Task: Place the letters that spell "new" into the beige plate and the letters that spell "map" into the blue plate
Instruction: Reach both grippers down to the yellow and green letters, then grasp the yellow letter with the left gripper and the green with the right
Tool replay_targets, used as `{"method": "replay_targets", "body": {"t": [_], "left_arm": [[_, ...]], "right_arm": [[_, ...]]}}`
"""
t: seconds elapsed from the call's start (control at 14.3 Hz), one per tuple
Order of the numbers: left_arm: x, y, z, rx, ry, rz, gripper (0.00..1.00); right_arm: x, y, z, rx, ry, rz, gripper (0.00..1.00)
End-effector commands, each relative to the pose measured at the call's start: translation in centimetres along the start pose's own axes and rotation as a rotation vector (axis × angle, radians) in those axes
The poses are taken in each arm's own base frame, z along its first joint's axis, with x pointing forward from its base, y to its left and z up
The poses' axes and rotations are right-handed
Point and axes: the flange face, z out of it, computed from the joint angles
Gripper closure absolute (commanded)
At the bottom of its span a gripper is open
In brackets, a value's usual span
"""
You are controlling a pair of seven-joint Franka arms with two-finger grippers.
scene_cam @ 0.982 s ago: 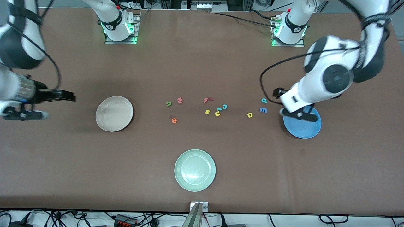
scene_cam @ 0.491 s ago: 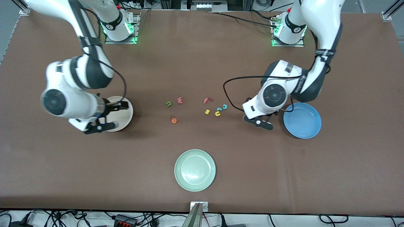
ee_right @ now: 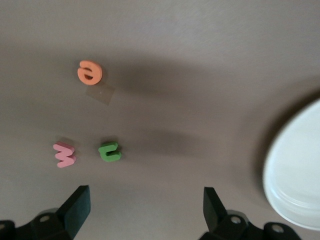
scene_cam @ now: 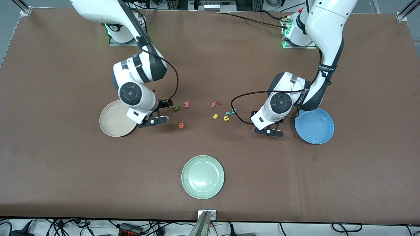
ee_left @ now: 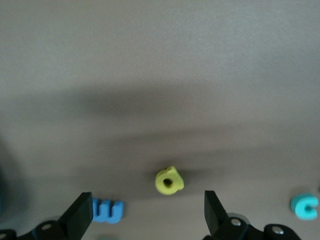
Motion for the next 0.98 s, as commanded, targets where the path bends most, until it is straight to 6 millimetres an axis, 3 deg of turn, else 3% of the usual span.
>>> {"method": "replay_targets", "body": {"t": [0.0, 0.14, 0.28, 0.35, 0.77, 0.91], "left_arm": [[-0.5, 0.2, 1.9, -0.014, 0.022, -0.064, 0.1], [-1.5, 2.5, 1.9, -0.026, 0.014, -0.093, 0.29], [-1.4, 2.6, 2.2, -0.029, 0.015, -0.126, 0.43], [-1.0, 2.1, 2.4, -0.038, 0.026, -0.129, 0.45], [-0.6, 1.1, 2.0, -0.038, 0.03, -0.139, 0.44], [-0.6, 1.0, 2.8, -0.034, 0.022, -0.138, 0.44]], "right_arm": [[-0.7, -2.9, 3.5, -0.018, 0.023, -0.037, 0.0], [-0.6, -4.4, 5.0, -0.021, 0.044, -0.058, 0.0], [-0.5, -4.4, 5.5, -0.023, 0.048, -0.058, 0.06], [-0.5, -4.5, 5.6, -0.025, 0.05, -0.062, 0.13], [-0.3, -5.5, 7.7, -0.03, 0.068, -0.077, 0.19], [-0.3, -5.7, 7.9, -0.029, 0.074, -0.08, 0.19]]}}
